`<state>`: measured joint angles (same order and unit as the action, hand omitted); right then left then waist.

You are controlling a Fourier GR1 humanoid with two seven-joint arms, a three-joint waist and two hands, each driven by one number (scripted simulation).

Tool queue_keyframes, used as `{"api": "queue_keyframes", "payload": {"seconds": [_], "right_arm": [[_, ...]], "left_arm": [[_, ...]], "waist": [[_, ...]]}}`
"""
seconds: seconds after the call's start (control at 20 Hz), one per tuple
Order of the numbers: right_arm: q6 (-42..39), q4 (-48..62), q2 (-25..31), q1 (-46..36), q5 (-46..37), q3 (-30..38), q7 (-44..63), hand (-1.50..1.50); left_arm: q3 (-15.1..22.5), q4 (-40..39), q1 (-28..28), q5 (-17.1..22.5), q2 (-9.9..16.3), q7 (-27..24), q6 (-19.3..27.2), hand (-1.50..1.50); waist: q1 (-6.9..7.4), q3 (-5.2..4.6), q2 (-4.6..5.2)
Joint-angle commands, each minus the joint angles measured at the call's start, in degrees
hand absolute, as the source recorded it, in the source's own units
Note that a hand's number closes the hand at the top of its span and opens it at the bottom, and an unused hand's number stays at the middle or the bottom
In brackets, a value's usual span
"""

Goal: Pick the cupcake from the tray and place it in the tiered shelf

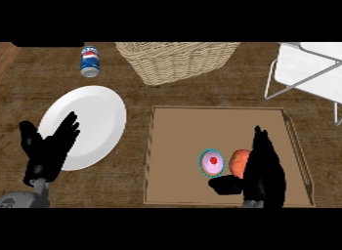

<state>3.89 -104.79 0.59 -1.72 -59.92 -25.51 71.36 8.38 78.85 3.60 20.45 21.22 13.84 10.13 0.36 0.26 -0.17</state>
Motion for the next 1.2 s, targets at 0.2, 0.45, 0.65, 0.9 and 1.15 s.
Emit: {"api": "queue_keyframes", "payload": {"seconds": [0.2, 0.45, 0.65, 0.9, 1.15], "right_arm": [[2.82, 5.74, -0.57, -3.42, -2.77, -0.67, 13.85, -1.50], [4.43, 5.12, -0.57, -3.39, -1.85, -0.31, 12.75, -1.50], [7.57, 10.49, -0.57, -7.79, -0.52, -1.25, 13.76, -1.50], [3.86, 12.72, -0.57, -8.26, 3.91, -3.70, 12.14, 1.50], [6.09, 19.19, -0.54, -10.61, 8.63, -5.37, 5.71, 1.50]], "left_arm": [[-0.35, -3.30, 1.50, -0.62, -1.13, 0.34, -0.24, 0.00], [-0.37, -0.68, -0.55, -1.22, -0.67, 1.52, -0.09, 0.00], [-0.40, -3.13, 0.90, -1.72, -2.26, 0.16, -0.21, 0.00], [-0.69, -2.02, -0.67, -2.06, -2.54, -0.10, -0.46, 0.00], [-1.86, -4.46, 0.10, -1.39, -2.77, -0.64, -3.08, 0.00]], "waist": [[-0.29, -0.35, 0.35], [-0.19, -0.26, 0.13], [0.01, -0.28, 0.33], [0.13, -0.28, 0.25], [0.08, -0.27, 0.29]]}}
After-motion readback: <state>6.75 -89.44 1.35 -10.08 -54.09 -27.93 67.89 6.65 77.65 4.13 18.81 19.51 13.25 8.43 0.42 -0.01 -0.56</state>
